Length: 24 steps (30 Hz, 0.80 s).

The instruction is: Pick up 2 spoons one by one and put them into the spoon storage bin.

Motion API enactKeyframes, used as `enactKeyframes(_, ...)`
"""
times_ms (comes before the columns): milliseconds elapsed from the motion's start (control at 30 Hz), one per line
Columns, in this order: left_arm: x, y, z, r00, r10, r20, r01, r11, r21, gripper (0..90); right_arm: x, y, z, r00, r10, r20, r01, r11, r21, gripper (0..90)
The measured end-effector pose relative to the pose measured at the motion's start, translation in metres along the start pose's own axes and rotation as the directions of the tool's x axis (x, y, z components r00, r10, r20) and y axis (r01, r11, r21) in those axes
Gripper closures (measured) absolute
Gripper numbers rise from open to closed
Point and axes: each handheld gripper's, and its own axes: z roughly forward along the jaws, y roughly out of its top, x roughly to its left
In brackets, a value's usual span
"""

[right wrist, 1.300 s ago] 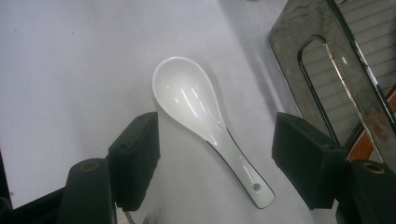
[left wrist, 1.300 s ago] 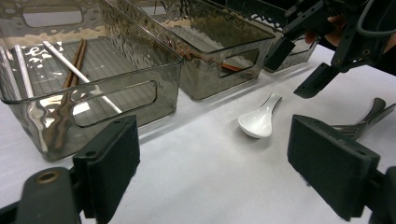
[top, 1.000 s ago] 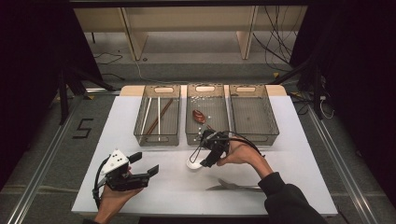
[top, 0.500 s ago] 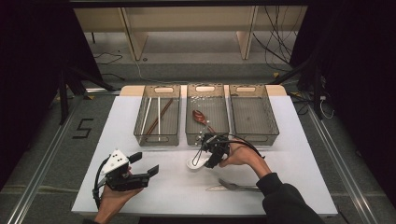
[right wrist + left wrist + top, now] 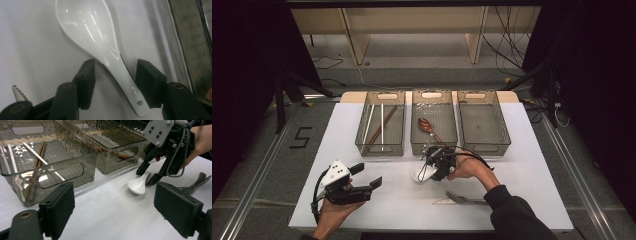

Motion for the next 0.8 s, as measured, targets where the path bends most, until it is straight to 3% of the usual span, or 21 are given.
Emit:
enactKeyframes(400, 0.000, 0.000, 0.000, 1.0000, 0.001, 0.001, -0.001, 1.0000, 0.002, 16.6, 0.008, 0.000, -0.002, 0.9977, -0.067, -0.005, 0.067, 0.998, 0.013, 72.9)
enactKeyframes(800, 0.000, 0.000, 0.000, 1.0000, 0.001, 0.000, -0.001, 1.0000, 0.003, 16.6, 0.010, 0.000, -0.003, 0.9980, -0.063, -0.011, 0.063, 0.998, 0.030, 75.3)
